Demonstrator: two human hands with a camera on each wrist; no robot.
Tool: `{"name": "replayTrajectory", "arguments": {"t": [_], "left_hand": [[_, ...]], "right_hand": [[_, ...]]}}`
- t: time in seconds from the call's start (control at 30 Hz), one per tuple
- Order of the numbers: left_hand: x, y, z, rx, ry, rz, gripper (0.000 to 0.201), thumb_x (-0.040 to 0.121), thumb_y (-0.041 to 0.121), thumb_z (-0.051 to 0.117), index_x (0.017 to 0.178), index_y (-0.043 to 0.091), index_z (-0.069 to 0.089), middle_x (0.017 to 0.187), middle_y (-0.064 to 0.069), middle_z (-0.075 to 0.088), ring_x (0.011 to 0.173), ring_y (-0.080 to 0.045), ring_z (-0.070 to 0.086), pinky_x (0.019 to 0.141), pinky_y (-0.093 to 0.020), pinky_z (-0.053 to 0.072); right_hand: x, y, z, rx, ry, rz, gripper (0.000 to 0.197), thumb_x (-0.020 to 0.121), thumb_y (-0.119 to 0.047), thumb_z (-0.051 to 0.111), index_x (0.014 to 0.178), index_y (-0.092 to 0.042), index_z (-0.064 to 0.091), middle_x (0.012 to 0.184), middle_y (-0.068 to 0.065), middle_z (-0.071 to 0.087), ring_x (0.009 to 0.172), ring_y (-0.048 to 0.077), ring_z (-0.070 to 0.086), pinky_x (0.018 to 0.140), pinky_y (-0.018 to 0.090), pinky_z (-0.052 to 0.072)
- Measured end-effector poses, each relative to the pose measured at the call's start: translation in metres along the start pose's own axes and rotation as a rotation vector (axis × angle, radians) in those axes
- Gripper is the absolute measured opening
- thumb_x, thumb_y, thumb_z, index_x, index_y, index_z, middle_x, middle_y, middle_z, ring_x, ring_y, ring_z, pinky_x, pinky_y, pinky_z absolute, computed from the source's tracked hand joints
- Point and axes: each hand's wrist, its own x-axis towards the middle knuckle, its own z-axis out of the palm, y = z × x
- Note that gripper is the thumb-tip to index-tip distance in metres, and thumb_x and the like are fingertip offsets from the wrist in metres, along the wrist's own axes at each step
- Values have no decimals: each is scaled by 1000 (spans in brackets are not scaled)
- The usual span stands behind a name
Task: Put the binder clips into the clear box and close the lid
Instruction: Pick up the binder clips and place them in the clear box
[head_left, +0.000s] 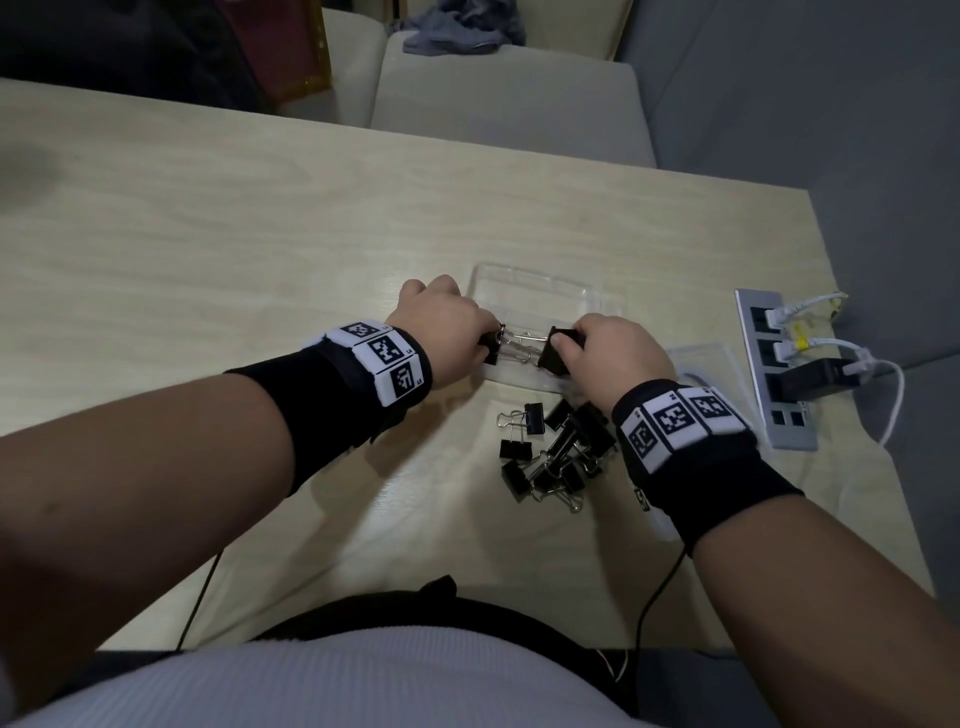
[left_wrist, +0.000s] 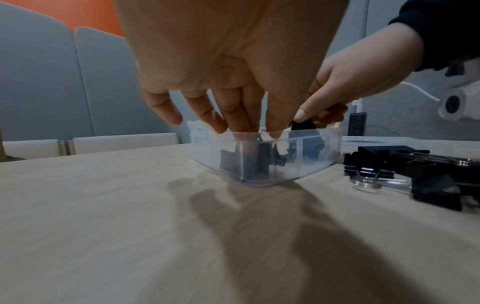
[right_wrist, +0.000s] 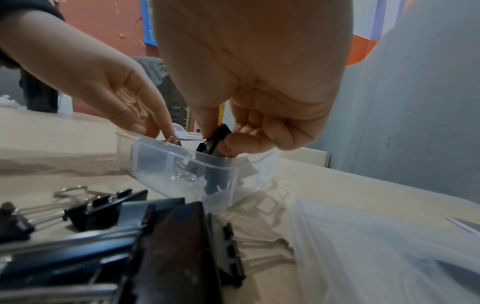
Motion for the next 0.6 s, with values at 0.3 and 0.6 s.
{"name": "replayTrajectory", "arguments": {"t": [0.3, 0.6], "left_hand": [[-1, -1, 1, 7, 29, 2, 36, 89, 35, 53, 124, 28, 55, 115, 0, 61, 114, -28, 46, 92, -43, 35], [-17, -5, 0, -57, 151, 69, 27, 88, 33, 55, 113, 23, 58, 110, -4, 60, 102, -30, 50, 88, -43, 38]], "right_hand": [[4, 0, 3, -51, 51, 4, 21, 96, -31, 48, 106, -15, 56, 102, 8, 64, 85, 29, 60, 63, 33, 44], [-30, 6, -14, -40, -48, 39, 21, 95, -29, 45, 97, -13, 57, 88, 4, 61, 77, 23, 57, 62, 32, 42]]}}
